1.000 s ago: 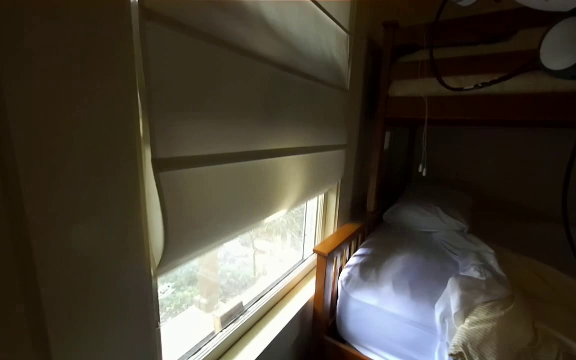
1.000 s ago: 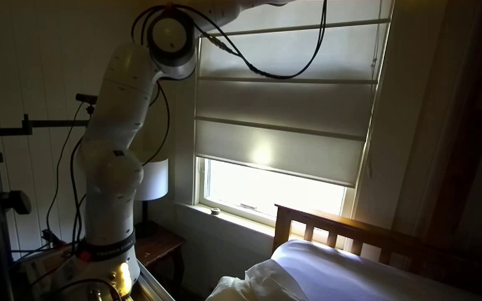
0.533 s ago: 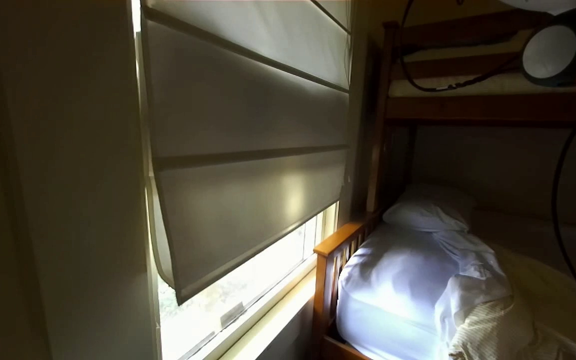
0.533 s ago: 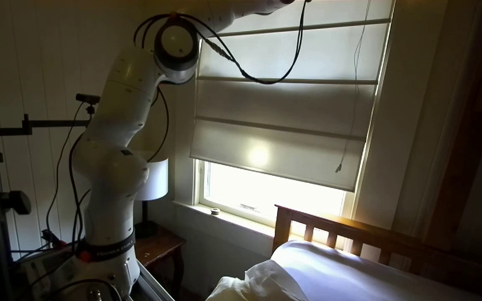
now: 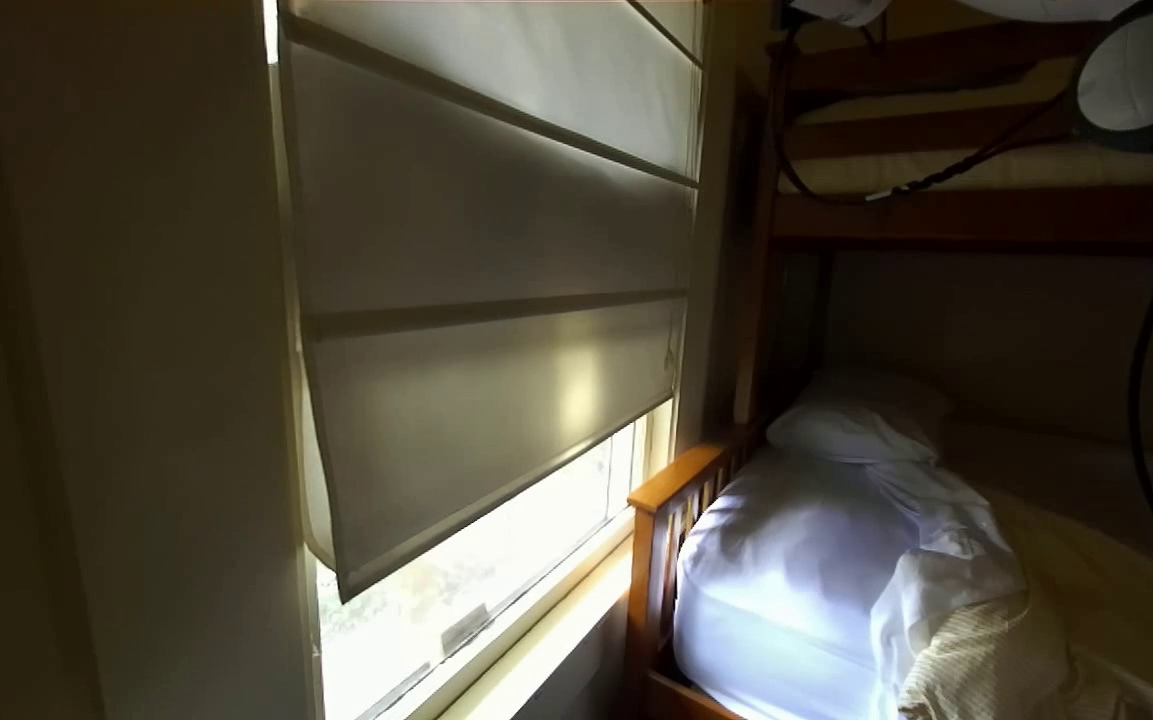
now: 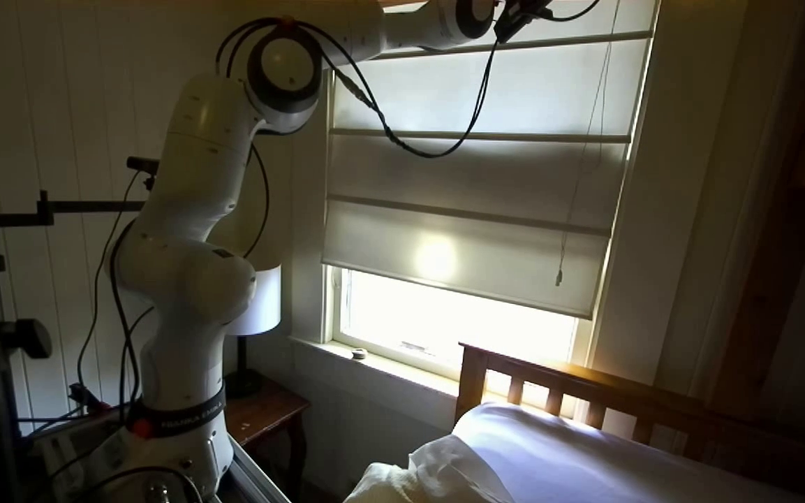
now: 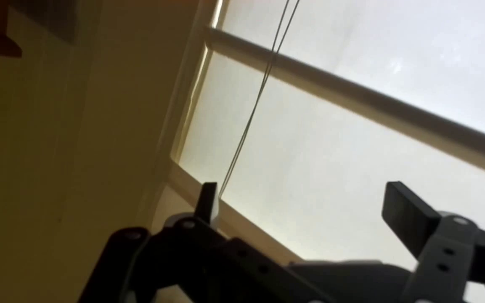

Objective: Close the curtain

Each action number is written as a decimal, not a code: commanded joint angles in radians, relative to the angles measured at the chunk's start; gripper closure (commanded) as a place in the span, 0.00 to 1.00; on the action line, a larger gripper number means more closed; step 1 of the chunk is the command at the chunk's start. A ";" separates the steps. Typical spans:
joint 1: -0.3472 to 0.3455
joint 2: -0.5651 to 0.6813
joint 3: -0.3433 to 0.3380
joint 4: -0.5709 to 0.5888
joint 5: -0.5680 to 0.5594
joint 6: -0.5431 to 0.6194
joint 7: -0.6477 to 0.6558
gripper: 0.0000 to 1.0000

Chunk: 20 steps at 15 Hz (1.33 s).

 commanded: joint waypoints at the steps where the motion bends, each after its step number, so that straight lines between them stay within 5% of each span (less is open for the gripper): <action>1: 0.134 -0.121 -0.119 -0.217 -0.171 -0.004 0.091 0.00; 7: 0.248 -0.265 -0.212 -0.440 -0.454 -0.037 0.154 0.00; 8: 0.192 -0.185 -0.204 -0.362 -0.365 -0.051 0.127 0.00; 11: 0.216 -0.225 -0.208 -0.408 -0.412 -0.049 0.134 0.00; 12: 0.023 -0.228 -0.013 -0.388 -0.390 -0.118 0.123 0.00; 14: -0.077 -0.242 0.083 -0.391 -0.345 -0.196 0.102 0.00; 15: 0.006 -0.230 -0.019 -0.385 -0.260 -0.234 0.057 0.00; 20: -0.120 -0.176 -0.009 -0.307 0.122 -0.458 -0.227 0.00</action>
